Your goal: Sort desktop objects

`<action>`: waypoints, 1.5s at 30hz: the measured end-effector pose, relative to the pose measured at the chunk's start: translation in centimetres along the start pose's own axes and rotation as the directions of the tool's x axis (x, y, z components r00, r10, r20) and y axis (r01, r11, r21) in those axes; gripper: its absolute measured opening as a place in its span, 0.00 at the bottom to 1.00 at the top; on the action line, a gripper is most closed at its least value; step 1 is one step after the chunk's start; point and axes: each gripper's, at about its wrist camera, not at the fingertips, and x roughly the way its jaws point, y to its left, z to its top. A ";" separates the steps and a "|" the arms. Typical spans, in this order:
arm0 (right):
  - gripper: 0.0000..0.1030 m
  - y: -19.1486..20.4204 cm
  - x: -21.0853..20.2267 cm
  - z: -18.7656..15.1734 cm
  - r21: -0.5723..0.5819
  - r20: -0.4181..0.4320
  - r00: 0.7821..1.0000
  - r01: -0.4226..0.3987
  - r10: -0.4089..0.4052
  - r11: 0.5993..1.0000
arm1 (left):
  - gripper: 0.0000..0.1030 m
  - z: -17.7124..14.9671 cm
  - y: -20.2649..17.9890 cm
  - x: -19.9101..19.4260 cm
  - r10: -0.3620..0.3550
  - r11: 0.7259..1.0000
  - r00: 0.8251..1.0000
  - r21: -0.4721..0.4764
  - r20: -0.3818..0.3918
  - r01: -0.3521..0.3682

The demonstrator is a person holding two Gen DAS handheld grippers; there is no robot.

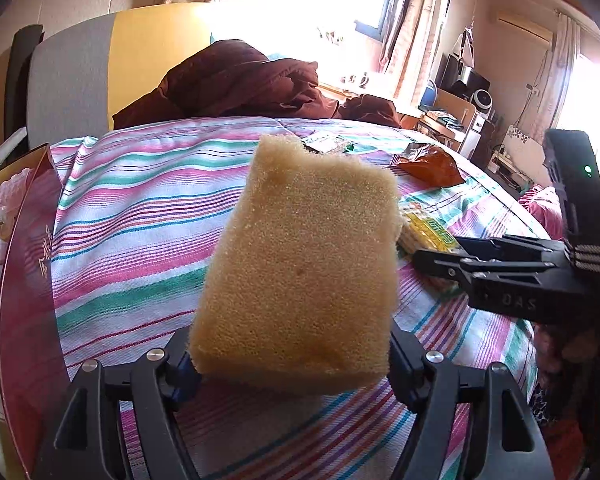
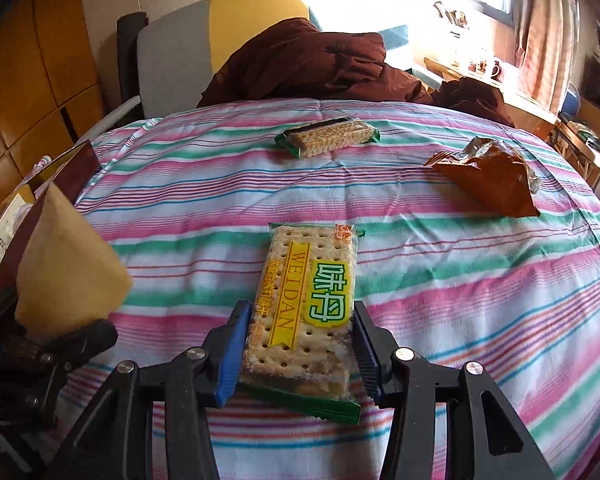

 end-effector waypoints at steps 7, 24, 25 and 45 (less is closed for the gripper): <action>0.62 -0.1 -1.3 -1.6 0.029 0.054 0.998 -0.019 0.017 0.999 | 0.75 0.0 -0.6 0.2 0.030 0.999 0.999 0.029 -0.013 -0.030; 0.48 0.6 -0.3 -1.4 0.020 0.103 0.992 0.074 -0.076 0.997 | 0.78 0.1 0.2 -0.2 -0.022 0.999 1.000 -0.034 0.015 0.022; 0.48 0.7 -0.3 -1.5 0.015 0.108 0.991 0.079 -0.080 0.997 | 0.78 0.1 0.2 -0.3 -0.023 0.999 1.000 -0.037 0.017 0.024; 0.55 0.2 -0.1 -1.7 0.047 0.129 0.991 0.016 -0.022 0.999 | 0.78 0.8 0.2 0.4 0.035 0.999 0.999 -0.036 -0.002 -0.035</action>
